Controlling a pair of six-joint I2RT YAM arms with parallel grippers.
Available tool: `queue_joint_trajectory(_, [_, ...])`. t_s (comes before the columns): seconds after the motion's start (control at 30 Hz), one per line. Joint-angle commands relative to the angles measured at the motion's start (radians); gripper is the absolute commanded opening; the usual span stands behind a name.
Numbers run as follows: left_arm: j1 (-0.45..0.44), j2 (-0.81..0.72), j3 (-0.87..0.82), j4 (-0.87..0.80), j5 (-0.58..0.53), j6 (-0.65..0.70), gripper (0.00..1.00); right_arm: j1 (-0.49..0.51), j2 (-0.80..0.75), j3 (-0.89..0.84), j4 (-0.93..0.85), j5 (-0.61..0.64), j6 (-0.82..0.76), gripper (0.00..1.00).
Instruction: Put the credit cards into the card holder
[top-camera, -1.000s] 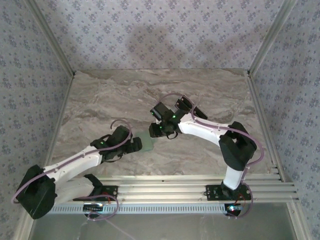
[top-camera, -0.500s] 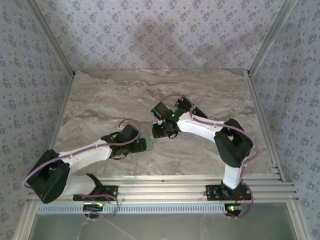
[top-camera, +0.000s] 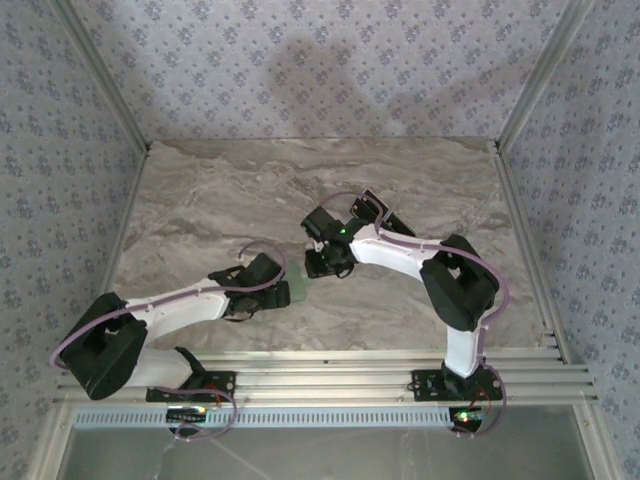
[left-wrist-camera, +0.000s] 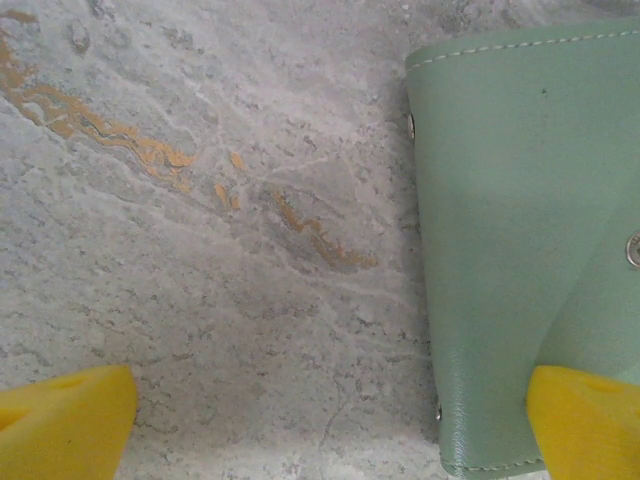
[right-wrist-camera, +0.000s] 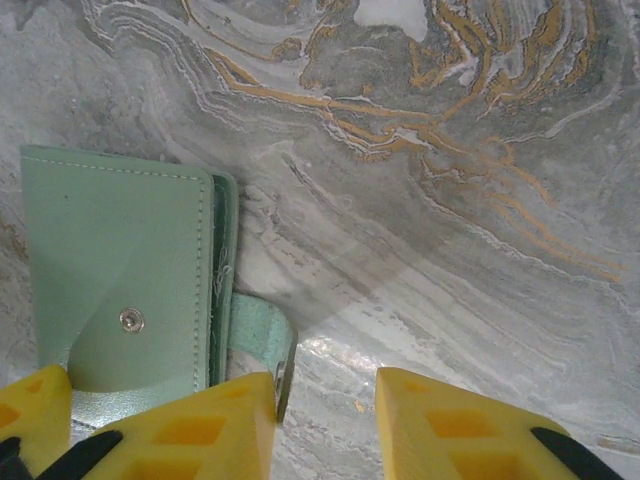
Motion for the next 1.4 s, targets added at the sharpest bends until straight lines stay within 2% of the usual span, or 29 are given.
queue_joint_trajectory(0.0, [-0.006, 0.014, -0.012, -0.026, -0.03, -0.011, 1.0, -0.007, 0.015, 0.029, -0.017, -0.012, -0.015, 0.31])
queue_joint_trajectory(0.13, [-0.006, 0.019, -0.015, -0.021, -0.028, -0.011, 1.0, -0.009, 0.02, 0.029, -0.01, -0.021, -0.014, 0.29])
queue_joint_trajectory(0.43, [-0.006, 0.014, -0.018, -0.018, -0.028, -0.013, 1.0, -0.011, 0.025, 0.023, 0.001, -0.037, -0.014, 0.15])
queue_joint_trajectory(0.63, [-0.007, 0.012, -0.022, -0.014, -0.025, -0.015, 1.0, -0.014, 0.025, 0.017, 0.014, -0.056, -0.013, 0.1])
queue_joint_trajectory(1.03, [-0.008, 0.01, -0.025, -0.008, -0.025, -0.018, 1.0, -0.019, 0.034, 0.012, 0.027, -0.064, -0.006, 0.17])
queue_joint_trajectory(1.23, [-0.006, 0.01, -0.026, -0.007, -0.025, -0.017, 1.0, -0.02, 0.039, 0.012, 0.03, -0.067, -0.006, 0.16])
queue_joint_trajectory(1.37, [-0.007, 0.008, -0.026, -0.007, -0.026, -0.017, 1.0, -0.02, 0.04, 0.009, 0.035, -0.072, -0.007, 0.11])
